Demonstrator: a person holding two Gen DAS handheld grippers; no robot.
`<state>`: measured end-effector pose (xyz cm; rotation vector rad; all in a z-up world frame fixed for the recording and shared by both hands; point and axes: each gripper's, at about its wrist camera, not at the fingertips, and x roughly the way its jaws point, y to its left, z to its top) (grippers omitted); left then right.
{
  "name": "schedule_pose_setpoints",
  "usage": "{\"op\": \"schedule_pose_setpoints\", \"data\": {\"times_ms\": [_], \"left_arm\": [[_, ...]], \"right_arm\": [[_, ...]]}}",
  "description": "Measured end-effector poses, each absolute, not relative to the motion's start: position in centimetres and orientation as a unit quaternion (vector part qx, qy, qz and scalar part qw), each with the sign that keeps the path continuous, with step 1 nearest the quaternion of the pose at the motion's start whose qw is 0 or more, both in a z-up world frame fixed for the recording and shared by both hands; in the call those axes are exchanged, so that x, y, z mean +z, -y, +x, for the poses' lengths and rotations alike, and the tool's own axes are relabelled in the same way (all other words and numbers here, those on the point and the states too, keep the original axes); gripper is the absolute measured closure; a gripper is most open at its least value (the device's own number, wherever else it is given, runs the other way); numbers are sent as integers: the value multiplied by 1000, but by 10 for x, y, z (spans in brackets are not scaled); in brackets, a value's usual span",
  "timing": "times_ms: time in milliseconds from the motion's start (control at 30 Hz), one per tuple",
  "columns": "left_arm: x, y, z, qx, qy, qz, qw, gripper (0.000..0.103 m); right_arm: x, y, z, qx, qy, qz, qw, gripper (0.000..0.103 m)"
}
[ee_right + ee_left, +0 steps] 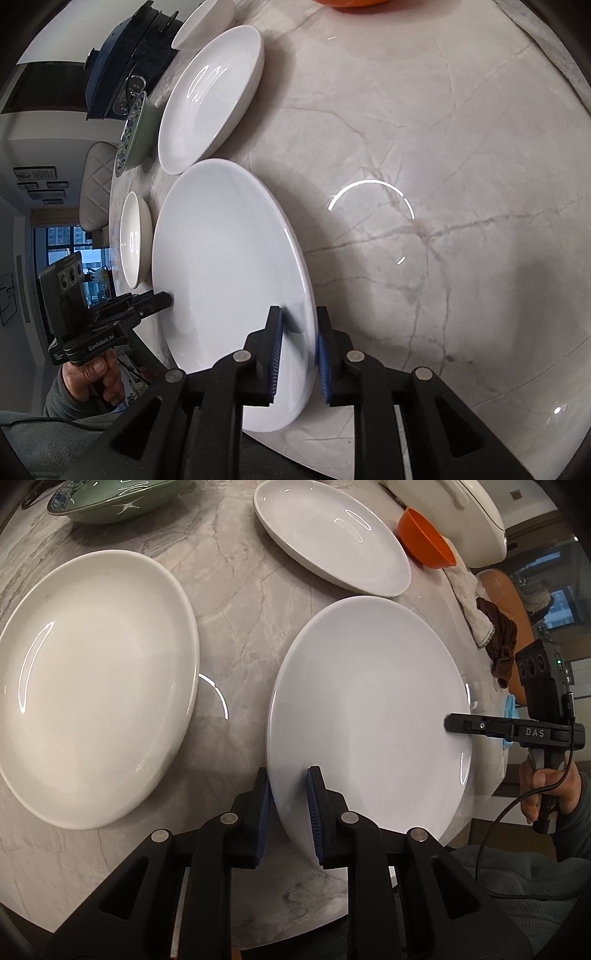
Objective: Organize plates and bowls
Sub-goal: 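Lower the large white plate onto the table and open both grippers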
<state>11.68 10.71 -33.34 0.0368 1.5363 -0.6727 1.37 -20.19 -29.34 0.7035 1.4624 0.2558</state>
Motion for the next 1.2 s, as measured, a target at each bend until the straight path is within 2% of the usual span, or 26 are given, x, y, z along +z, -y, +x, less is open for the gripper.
{"op": "schedule_pose_setpoints", "data": {"times_ms": [167, 233, 300, 400, 467, 500, 533, 600, 700, 767, 967, 1200], "left_arm": [[-332, -110, 113, -309, -678, 20, 667, 84], [-325, -113, 111, -308, -670, 26, 675, 84], [-312, -115, 108, -308, -655, 27, 689, 84], [-287, -125, 104, -322, -625, -8, 711, 83], [-270, -129, 99, -328, -598, -26, 731, 78], [-262, -131, 96, -328, -583, -35, 742, 68], [-255, -133, 92, -330, -566, -51, 753, 48], [-244, -141, 82, -331, -538, -107, 768, 24], [-239, -145, 69, -321, -545, -162, 758, 5], [-232, -143, 60, -284, -553, -150, 769, 5], [-205, -139, 27, -249, -535, -136, 796, 5], [-192, -128, 50, -245, -530, -136, 800, 5]], "right_arm": [[-288, 198, 10, 105, -644, 306, 693, 81], [-285, 198, 7, 96, -638, 298, 704, 70], [-278, 202, 1, 78, -624, 294, 720, 41], [-269, 214, -15, 50, -602, 306, 736, 38], [-261, 221, -27, 36, -580, 317, 750, 37], [-257, 225, -35, 33, -563, 329, 758, 35], [-252, 229, -42, 33, -543, 348, 764, 32], [-244, 238, -57, 30, -499, 391, 773, 12], [-239, 246, -70, 57, -456, 443, 770, 3], [-239, 250, -72, 75, -451, 451, 766, 0], [-228, 251, -69, 130, -429, 463, 765, 0], [-226, 261, -66, 129, -426, 486, 752, 0]]}}
